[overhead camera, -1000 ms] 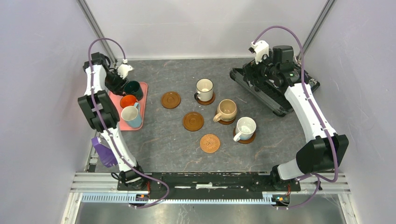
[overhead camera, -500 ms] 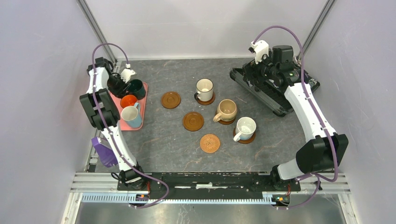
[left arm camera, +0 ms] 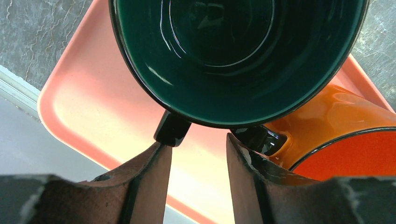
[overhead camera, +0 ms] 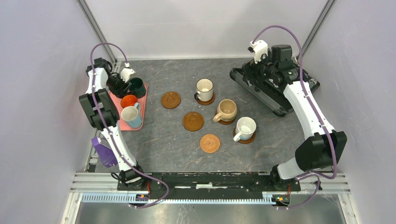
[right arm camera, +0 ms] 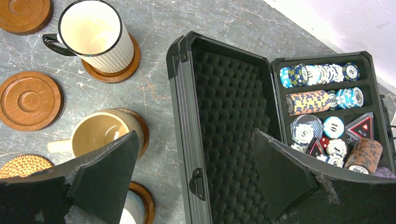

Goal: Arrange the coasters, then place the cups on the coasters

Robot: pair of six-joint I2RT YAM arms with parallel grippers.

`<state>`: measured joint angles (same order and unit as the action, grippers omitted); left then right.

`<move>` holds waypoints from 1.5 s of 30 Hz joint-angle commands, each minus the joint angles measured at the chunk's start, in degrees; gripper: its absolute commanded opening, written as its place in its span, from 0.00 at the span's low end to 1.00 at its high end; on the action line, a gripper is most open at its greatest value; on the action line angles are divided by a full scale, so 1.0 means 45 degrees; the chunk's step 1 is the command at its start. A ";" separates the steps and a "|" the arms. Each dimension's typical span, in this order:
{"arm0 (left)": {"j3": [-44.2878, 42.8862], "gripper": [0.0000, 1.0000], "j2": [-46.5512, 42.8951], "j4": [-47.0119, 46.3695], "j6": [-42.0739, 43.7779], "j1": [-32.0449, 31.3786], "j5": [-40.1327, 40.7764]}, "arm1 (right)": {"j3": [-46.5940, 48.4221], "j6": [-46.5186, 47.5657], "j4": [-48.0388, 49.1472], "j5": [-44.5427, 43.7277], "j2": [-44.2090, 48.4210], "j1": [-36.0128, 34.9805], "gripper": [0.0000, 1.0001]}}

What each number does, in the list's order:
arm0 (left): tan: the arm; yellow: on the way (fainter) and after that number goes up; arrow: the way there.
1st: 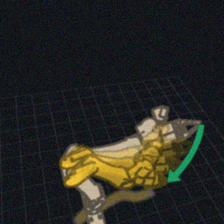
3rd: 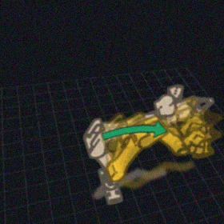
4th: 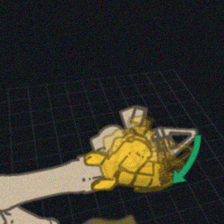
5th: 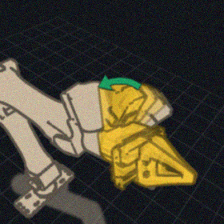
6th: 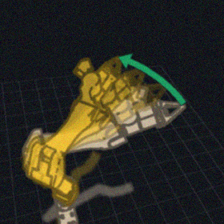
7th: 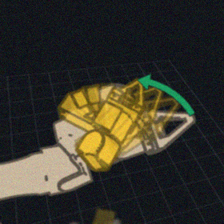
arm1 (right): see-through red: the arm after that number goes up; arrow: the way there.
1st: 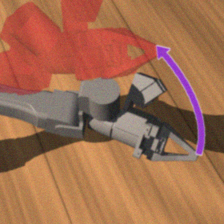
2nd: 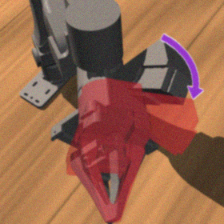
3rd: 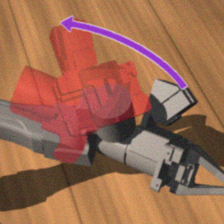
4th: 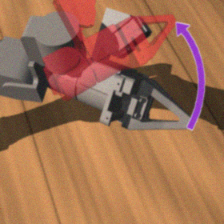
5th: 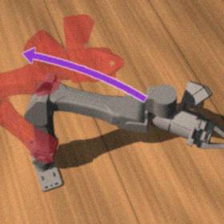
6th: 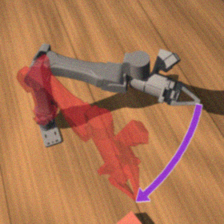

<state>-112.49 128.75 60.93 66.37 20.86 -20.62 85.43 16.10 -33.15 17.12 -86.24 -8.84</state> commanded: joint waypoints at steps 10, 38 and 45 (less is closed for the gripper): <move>-0.1399 0.52 -0.0043 -0.0375 -0.0160 0.0216 -0.1014 | 0.0661 -0.0082 0.0149 0.0027 -0.0021 0.0031 0.98; -0.1828 0.49 0.1297 0.0310 0.2540 -0.0146 -0.1261 | 0.0838 -0.0491 -0.0090 -0.0070 -0.0130 0.0032 0.98; -0.1014 0.36 0.0820 0.0068 0.2584 -0.0030 -0.1363 | 0.0756 -0.0494 -0.0041 -0.0164 0.0001 0.0017 0.98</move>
<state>-118.72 134.85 61.54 75.44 20.49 -23.66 86.50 14.59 -34.00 16.71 -87.29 -8.84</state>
